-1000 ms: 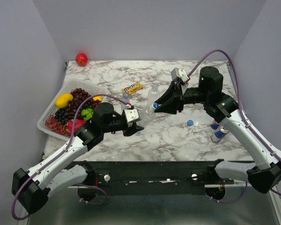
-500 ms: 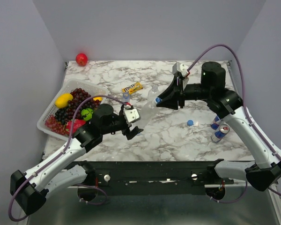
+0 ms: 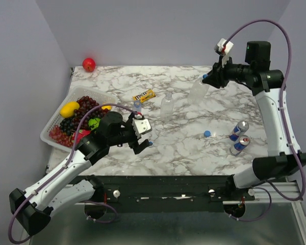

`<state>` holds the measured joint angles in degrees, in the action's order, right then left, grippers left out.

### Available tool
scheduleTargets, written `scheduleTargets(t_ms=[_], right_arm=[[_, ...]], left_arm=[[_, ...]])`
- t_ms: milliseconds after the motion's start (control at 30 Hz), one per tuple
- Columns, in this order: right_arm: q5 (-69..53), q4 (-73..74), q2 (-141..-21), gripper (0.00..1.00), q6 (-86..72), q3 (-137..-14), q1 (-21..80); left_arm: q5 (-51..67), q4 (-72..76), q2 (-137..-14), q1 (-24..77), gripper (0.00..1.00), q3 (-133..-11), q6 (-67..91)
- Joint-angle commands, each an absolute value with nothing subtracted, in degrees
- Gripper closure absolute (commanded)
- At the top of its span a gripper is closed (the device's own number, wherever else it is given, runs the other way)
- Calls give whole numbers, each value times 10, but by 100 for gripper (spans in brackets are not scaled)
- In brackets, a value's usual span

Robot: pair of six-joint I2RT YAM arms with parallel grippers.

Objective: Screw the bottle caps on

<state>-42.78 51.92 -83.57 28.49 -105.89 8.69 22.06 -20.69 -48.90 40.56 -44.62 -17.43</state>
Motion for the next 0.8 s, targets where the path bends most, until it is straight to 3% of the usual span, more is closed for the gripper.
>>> scheduleTargets(t_ms=[0,300,767], right_arm=[[-393,474,-919,90,316,-1043,34],[-461,441,-1043,87,326,-1081,3],[-447,397,-1055,74,358,-1016,3]], left_arm=[[213,-237,-505,401,1,-489,-180],[230,-290,-541,367,1,-536,-221],[259,-309,-555,273,1,-577,-243]])
